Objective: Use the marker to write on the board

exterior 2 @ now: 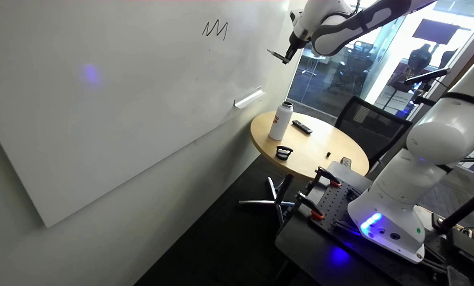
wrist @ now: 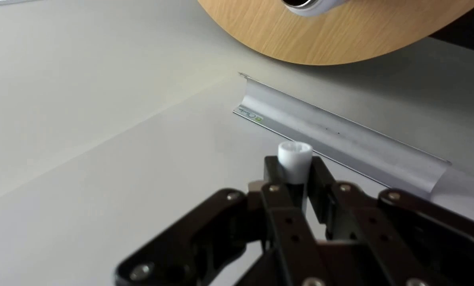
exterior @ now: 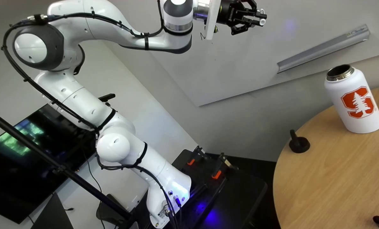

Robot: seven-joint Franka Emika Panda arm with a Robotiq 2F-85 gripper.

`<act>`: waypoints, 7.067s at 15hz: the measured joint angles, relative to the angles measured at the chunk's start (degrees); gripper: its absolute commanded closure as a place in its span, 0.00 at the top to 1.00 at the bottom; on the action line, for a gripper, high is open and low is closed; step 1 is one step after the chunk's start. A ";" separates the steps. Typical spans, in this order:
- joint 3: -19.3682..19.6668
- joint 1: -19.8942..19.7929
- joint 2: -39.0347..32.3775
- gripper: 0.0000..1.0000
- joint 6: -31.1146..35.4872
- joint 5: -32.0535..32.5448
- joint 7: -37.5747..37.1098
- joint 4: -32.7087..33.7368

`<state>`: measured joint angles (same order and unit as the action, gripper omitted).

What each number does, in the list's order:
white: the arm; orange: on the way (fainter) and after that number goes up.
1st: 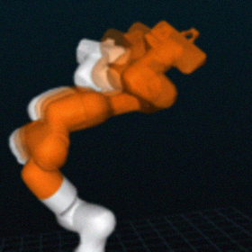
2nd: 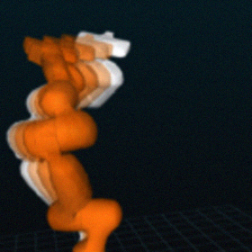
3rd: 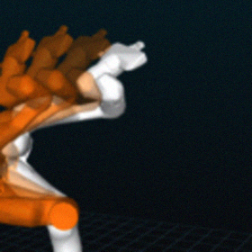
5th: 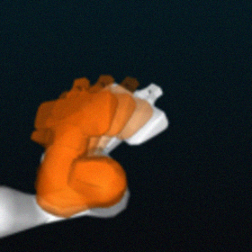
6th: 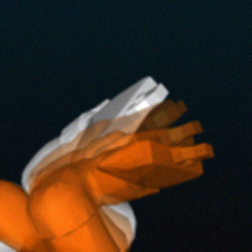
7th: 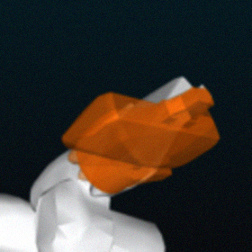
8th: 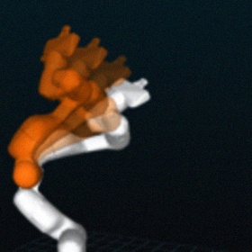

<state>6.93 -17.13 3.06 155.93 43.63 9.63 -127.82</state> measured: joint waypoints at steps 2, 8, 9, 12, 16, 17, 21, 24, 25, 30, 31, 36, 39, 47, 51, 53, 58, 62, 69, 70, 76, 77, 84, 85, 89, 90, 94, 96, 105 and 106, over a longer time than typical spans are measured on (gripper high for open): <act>-0.05 2.27 -0.05 0.09 -3.50 -0.96 0.02 1.32; -0.06 5.61 -2.19 0.09 -7.05 -5.23 0.10 6.07; -0.06 5.75 -2.77 0.09 -7.08 -6.03 0.19 6.76; -0.06 6.10 -4.22 0.09 -8.25 -9.00 1.22 8.65; -0.06 6.60 -4.73 0.09 -11.81 -12.74 4.48 11.09; -0.06 6.66 -4.73 0.09 -12.57 -13.43 5.07 11.72; 0.42 6.67 -4.69 0.09 -13.51 -14.57 5.84 14.43; 0.99 6.62 -4.72 0.09 -14.20 -15.73 6.04 16.13; 1.08 6.62 -4.81 0.09 -15.30 -16.00 6.40 16.51; 1.08 7.09 -6.96 0.09 -23.97 -17.83 11.22 18.45; 1.08 7.16 -7.60 0.09 -25.17 -17.83 11.52 19.00; 1.25 7.12 -10.44 0.09 -26.39 -17.83 11.52 22.52; 1.34 7.12 -11.88 0.09 -26.41 -17.83 11.51 24.75; 1.36 7.12 -14.28 0.09 -27.55 -17.82 11.49 28.07; 1.80 7.09 -14.26 0.09 -28.32 -17.81 11.48 29.51; 2.16 6.91 -14.18 0.09 -28.68 -17.81 11.48 30.73; 2.51 6.74 -14.62 0.09 -29.38 -17.81 11.47 32.17; 2.50 6.80 -16.93 0.09 -29.97 -17.80 11.48 32.18; 3.12 6.21 -18.64 0.09 -30.01 -17.80 11.38 33.83; 3.34 6.06 -18.59 0.09 -30.01 -17.83 11.38 34.40; 3.53 4.92 -18.85 0.09 -30.01 -17.92 11.38 36.67; 3.53 4.92 -19.23 0.09 -30.07 -17.92 11.37 36.67; 3.59 4.67 -22.25 0.09 -30.31 -17.92 11.37 36.94; 3.64 4.53 -22.26 0.09 -30.31 -17.92 11.37 37.21; 4.05 3.39 -22.16 0.09 -30.30 -18.49 11.36 39.75; 4.23 3.12 -22.14 0.09 -30.30 -18.88 11.36 40.42; 4.43 2.42 -22.79 0.09 -30.39 -19.55 11.36 41.36; 4.44 2.37 -24.10 0.09 -30.69 -19.56 11.36 41.39; 4.71 2.38 -27.56 0.09 -31.03 -19.56 11.36 43.22; 4.84 2.34 -27.49 0.09 -31.06 -19.56 11.36 43.61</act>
<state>11.77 -14.79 -24.43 124.87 24.07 20.99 -84.21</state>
